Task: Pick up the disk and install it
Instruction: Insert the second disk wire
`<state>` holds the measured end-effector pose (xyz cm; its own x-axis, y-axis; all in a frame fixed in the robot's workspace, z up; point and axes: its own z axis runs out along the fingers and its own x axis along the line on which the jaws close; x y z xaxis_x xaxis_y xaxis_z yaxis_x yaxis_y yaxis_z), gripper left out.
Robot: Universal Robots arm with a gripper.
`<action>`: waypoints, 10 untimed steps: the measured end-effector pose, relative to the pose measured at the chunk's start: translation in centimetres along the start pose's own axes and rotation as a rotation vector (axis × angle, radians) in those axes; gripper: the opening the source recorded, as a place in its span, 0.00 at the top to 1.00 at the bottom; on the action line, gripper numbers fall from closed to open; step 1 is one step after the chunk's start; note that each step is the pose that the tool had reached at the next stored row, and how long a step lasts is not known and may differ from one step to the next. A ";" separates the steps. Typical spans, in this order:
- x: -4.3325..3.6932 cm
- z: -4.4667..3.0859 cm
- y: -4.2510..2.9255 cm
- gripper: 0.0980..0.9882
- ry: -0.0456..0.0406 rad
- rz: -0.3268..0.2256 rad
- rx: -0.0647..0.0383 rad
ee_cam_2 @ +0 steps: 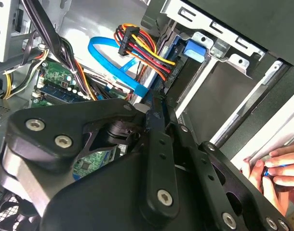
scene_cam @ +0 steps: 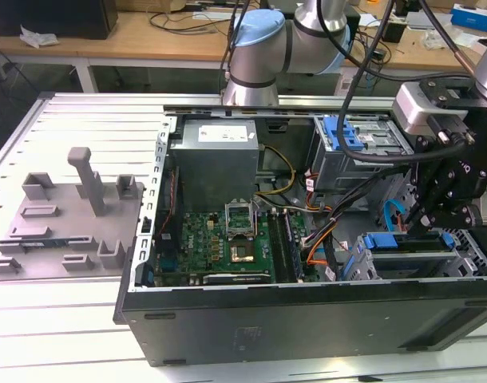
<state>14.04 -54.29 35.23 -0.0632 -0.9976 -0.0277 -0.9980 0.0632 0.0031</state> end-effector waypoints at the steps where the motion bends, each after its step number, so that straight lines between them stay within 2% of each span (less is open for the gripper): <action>1: 0.00 0.07 -0.01 0.93 -0.0001 0.000 0.000; 10: 0.00 0.39 -0.16 0.93 -0.0001 0.000 0.000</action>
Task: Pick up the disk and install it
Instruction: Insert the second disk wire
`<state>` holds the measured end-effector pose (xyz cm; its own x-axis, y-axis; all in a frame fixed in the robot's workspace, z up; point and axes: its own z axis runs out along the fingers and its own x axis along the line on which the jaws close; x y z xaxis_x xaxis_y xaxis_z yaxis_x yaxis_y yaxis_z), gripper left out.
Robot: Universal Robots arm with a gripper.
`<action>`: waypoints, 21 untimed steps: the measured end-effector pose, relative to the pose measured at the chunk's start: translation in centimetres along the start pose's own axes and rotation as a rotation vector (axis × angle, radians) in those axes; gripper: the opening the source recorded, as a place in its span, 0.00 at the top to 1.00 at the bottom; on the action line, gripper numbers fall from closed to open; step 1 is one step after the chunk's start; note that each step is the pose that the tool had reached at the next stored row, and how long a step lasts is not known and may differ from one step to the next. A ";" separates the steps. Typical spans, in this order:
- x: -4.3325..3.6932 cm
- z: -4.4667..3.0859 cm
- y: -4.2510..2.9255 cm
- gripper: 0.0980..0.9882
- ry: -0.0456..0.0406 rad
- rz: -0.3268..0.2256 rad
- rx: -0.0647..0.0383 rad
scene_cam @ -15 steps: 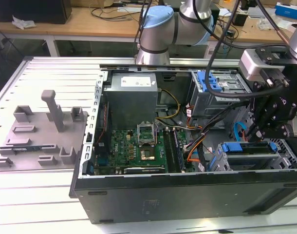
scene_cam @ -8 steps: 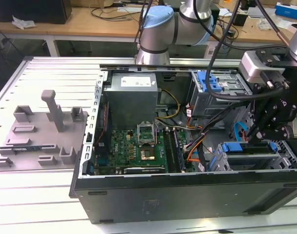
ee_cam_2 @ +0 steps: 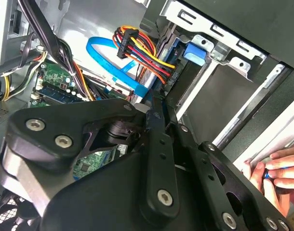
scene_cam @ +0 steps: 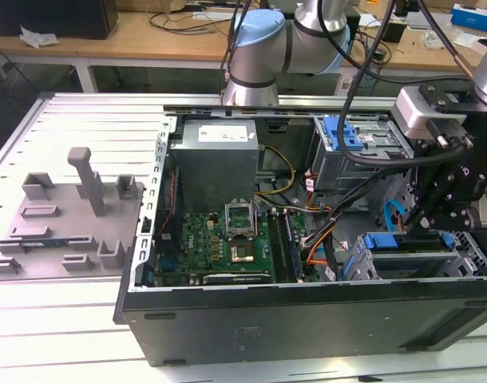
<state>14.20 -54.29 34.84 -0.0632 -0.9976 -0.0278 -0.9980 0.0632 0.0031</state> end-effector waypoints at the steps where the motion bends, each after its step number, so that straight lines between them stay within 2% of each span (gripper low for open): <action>1: 0.00 0.02 -0.01 0.93 0.0000 0.000 0.000; 15: 0.01 0.52 -0.16 0.93 0.0002 -0.002 0.000; 19: 0.02 1.00 -0.16 0.93 0.0009 -0.006 0.000; 20: 0.02 1.04 -0.16 0.92 -0.0005 -0.006 0.000; 21: 0.01 0.96 -0.16 0.85 -0.0010 -0.006 0.000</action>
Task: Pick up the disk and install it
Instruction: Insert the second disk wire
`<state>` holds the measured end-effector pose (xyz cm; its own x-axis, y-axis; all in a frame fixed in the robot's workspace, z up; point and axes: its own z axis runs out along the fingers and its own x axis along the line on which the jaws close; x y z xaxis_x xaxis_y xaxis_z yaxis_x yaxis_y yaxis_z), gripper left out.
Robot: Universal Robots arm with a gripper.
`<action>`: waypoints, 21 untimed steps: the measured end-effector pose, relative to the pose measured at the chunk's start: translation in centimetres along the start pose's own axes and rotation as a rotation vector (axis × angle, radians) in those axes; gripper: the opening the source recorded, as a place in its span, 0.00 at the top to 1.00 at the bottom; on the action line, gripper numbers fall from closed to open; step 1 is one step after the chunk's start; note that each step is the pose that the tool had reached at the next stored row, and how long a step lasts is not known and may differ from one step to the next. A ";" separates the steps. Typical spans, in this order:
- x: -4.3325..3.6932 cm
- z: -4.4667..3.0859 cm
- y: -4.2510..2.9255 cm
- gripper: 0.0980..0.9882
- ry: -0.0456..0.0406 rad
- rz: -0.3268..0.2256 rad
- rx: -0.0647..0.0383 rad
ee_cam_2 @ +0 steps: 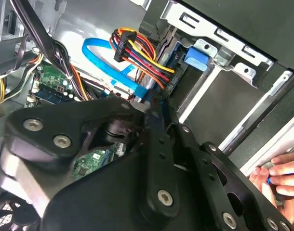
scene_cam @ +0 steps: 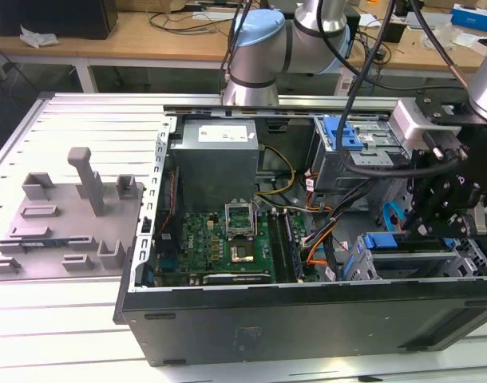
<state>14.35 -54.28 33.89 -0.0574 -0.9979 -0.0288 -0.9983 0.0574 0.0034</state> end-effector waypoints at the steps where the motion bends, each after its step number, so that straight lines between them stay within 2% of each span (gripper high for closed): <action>1: -0.01 -0.21 0.00 0.85 0.0008 0.000 0.000; 2: -0.01 -0.56 0.01 0.78 0.0009 0.000 0.000; 6: -0.45 -1.91 -0.01 0.78 0.0010 0.000 0.000; 11: -0.46 -1.91 -0.01 0.79 0.0011 0.000 0.000; 12: -0.47 -1.91 -0.01 0.94 0.0011 0.000 0.000; 13: -0.47 -1.91 -0.01 0.99 0.0010 0.000 0.000; 21: -0.49 -1.91 -0.01 0.99 0.0010 0.000 0.000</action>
